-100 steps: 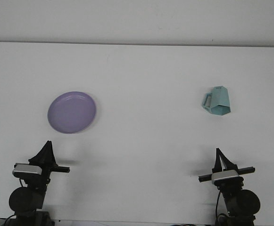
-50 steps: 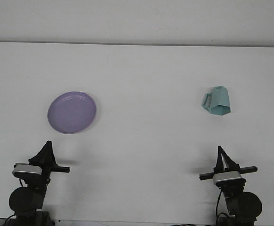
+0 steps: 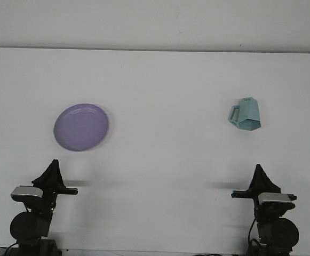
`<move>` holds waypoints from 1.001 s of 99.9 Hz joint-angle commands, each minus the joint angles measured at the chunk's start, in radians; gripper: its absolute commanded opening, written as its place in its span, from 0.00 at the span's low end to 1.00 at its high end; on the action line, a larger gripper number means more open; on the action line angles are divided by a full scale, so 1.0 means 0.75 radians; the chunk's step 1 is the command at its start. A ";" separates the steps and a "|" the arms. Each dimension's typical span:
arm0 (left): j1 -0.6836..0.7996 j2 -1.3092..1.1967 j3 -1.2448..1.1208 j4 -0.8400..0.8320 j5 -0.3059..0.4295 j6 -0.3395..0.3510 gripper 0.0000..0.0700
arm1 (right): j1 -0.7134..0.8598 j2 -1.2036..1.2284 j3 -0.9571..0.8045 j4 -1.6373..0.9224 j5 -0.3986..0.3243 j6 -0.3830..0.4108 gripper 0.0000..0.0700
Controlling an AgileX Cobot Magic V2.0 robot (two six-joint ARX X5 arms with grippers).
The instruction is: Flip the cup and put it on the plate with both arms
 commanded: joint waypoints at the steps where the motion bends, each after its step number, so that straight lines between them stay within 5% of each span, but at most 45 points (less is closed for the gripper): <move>1: 0.001 -0.002 -0.024 0.017 -0.004 -0.033 0.02 | 0.001 0.046 0.093 0.005 0.078 0.051 0.00; 12: 0.001 -0.002 -0.024 0.017 -0.004 -0.032 0.02 | -0.002 0.210 0.244 -0.039 0.165 0.022 0.00; 41: 0.001 -0.002 -0.024 0.016 -0.004 -0.032 0.02 | -0.026 0.826 0.463 0.242 0.202 -0.350 0.01; 47: 0.001 -0.002 -0.024 0.016 -0.004 -0.032 0.02 | -0.040 0.942 0.463 0.337 0.187 -0.405 0.11; 57: 0.001 -0.002 -0.024 0.017 -0.004 -0.032 0.02 | -0.068 1.129 0.463 0.436 0.184 -0.442 0.54; 62: 0.001 -0.002 -0.024 0.017 -0.004 -0.033 0.02 | -0.085 1.222 0.463 0.487 0.183 -0.447 0.65; 100: 0.001 -0.002 -0.024 0.016 -0.004 -0.032 0.02 | -0.260 1.914 0.522 1.025 -0.002 -0.580 0.66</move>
